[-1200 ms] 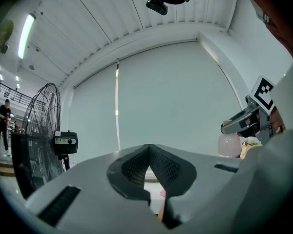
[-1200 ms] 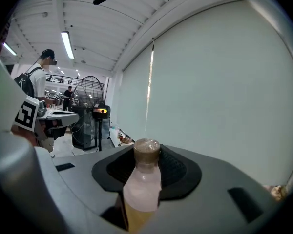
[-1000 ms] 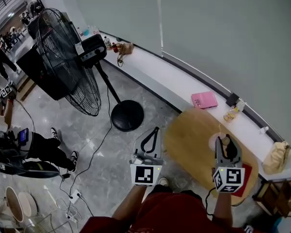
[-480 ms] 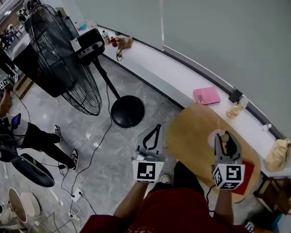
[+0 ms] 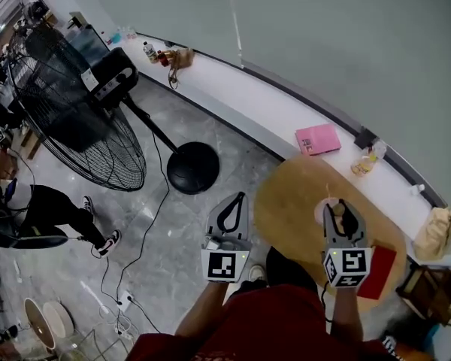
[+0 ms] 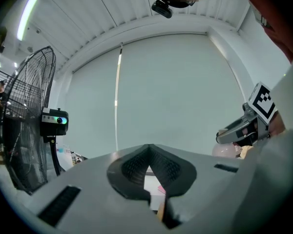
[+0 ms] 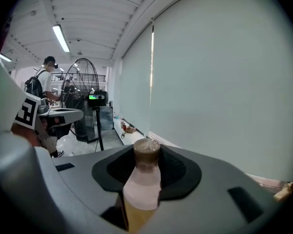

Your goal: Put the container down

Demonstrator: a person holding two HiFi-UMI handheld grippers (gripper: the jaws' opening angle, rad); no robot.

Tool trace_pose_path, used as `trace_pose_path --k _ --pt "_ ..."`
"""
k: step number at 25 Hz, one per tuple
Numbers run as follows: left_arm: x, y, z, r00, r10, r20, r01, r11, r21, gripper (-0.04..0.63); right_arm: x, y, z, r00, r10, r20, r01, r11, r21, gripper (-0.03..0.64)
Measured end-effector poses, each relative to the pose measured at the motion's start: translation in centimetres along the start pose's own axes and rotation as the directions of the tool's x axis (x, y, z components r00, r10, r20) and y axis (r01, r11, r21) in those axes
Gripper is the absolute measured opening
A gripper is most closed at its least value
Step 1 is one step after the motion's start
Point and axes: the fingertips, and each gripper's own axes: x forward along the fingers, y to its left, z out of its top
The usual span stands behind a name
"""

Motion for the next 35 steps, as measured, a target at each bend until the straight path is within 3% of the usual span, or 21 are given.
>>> trace_pose_path --k 7,13,18,27,35 --pt "3.5 -0.4 -3.3 0.998 -0.013 -0.065 0.013 1.0 0.007 0.005 4.9 -0.9 -3.4 0.995 0.05 -0.084 -0.048 0.999 0.022 0.137" --pt "4.9 -0.4 -5.7 0.995 0.012 -0.103 -0.018 0.998 -0.054 0.005 8.7 -0.5 -7.2 0.981 0.107 -0.159 -0.103 0.994 0.033 0.137" --pt "5.6 -0.8 -8.9 0.989 0.01 -0.145 -0.018 0.998 -0.056 0.005 11.5 0.1 -11.1 0.963 0.151 -0.222 -0.145 0.989 0.043 0.137" --pt "5.6 -2.1 -14.7 0.965 -0.019 -0.26 -0.004 0.996 -0.088 0.005 15.9 1.9 -19.5 0.903 0.226 -0.365 -0.229 0.973 0.035 0.137" --pt "4.9 -1.8 -20.3 0.933 0.012 -0.361 -0.059 0.991 -0.12 0.005 18.8 2.9 -28.1 0.837 0.234 -0.495 -0.252 0.967 0.032 0.137"
